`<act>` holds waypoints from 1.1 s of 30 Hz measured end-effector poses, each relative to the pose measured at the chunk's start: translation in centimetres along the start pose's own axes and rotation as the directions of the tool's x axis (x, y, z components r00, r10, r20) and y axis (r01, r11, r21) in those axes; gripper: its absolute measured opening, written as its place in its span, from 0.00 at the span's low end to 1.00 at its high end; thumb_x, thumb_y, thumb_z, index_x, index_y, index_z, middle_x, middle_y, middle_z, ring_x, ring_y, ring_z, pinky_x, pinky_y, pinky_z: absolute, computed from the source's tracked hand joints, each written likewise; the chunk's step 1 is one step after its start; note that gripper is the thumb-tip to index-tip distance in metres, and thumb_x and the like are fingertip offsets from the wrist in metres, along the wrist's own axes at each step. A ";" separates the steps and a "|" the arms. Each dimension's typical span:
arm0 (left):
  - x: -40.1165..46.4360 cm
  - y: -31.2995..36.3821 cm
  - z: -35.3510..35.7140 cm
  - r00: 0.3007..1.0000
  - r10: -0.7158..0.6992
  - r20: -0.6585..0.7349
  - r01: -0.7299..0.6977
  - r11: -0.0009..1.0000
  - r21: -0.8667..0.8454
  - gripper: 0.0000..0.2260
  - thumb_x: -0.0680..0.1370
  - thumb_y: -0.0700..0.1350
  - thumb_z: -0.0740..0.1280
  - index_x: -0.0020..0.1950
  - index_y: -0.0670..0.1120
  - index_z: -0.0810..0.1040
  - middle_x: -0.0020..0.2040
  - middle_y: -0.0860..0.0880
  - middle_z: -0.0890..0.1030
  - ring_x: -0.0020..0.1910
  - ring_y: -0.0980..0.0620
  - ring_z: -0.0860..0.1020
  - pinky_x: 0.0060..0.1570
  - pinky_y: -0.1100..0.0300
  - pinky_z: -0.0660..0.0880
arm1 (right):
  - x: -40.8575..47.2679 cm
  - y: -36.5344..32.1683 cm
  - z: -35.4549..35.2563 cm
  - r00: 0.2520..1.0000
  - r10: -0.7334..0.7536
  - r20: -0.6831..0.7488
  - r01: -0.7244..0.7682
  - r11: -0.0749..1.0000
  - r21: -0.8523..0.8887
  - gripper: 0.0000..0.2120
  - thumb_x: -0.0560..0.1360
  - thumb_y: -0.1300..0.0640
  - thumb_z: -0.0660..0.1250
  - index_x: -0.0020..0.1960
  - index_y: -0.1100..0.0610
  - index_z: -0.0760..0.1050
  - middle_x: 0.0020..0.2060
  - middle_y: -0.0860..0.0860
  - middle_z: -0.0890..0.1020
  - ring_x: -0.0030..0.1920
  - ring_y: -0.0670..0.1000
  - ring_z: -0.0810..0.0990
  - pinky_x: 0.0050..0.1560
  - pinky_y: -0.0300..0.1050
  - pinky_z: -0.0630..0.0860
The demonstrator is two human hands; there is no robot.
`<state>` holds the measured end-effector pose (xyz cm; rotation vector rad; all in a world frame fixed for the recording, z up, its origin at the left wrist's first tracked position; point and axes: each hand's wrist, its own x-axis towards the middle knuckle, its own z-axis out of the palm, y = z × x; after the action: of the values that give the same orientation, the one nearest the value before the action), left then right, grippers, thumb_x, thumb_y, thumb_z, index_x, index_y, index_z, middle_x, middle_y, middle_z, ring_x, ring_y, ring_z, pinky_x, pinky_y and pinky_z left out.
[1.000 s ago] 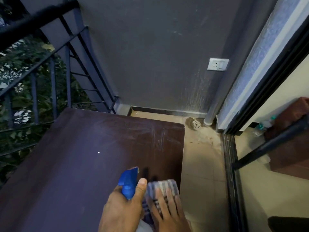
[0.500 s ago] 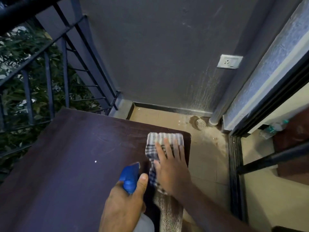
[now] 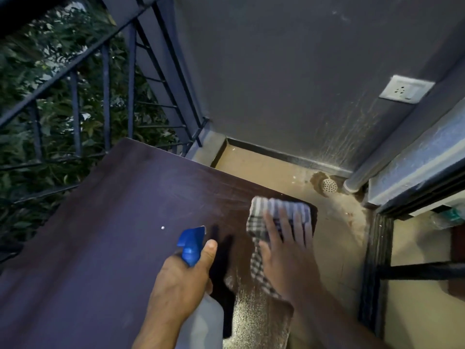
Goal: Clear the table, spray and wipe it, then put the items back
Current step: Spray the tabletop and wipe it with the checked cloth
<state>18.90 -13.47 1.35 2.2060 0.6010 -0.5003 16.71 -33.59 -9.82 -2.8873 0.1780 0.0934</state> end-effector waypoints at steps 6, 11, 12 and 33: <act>-2.0 -1.9 -1.6 0.997 -0.066 -0.040 0.062 0.993 -0.097 0.31 0.76 0.68 0.62 0.39 0.40 0.83 0.29 0.51 0.85 0.27 0.61 0.81 0.36 0.59 0.72 | 4.3 -1.7 -0.5 0.988 -0.121 0.094 0.129 0.988 -0.088 0.33 0.80 0.41 0.54 0.81 0.51 0.53 0.80 0.57 0.56 0.80 0.64 0.48 0.77 0.66 0.45; -4.1 -3.7 -2.9 0.992 -0.101 -0.074 0.088 0.983 -0.160 0.28 0.77 0.66 0.63 0.40 0.41 0.83 0.29 0.51 0.85 0.28 0.59 0.82 0.38 0.58 0.73 | -4.0 -3.6 0.8 0.896 -0.407 0.179 0.423 0.905 -0.056 0.35 0.77 0.39 0.57 0.80 0.49 0.54 0.80 0.56 0.56 0.80 0.65 0.46 0.76 0.68 0.53; -4.6 -4.1 -3.1 0.991 -0.110 -0.079 0.094 0.980 -0.174 0.28 0.77 0.66 0.63 0.41 0.41 0.83 0.29 0.52 0.85 0.27 0.60 0.81 0.37 0.59 0.73 | -5.7 -3.6 1.0 0.878 -0.444 0.180 0.458 0.888 -0.044 0.36 0.76 0.40 0.58 0.81 0.49 0.55 0.81 0.56 0.55 0.80 0.65 0.46 0.76 0.68 0.54; -4.0 -7.1 -5.2 0.960 -0.213 -0.180 0.177 0.964 -0.196 0.30 0.76 0.67 0.61 0.39 0.40 0.81 0.28 0.53 0.85 0.28 0.63 0.80 0.37 0.61 0.71 | 8.6 -7.8 0.6 0.876 -0.464 0.131 0.479 0.866 -0.143 0.29 0.80 0.47 0.48 0.79 0.53 0.60 0.77 0.57 0.65 0.79 0.64 0.55 0.76 0.66 0.51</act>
<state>12.46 -6.34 2.55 2.0494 0.9428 -0.3120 26.21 -26.94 -9.18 -2.9919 -0.5849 0.1574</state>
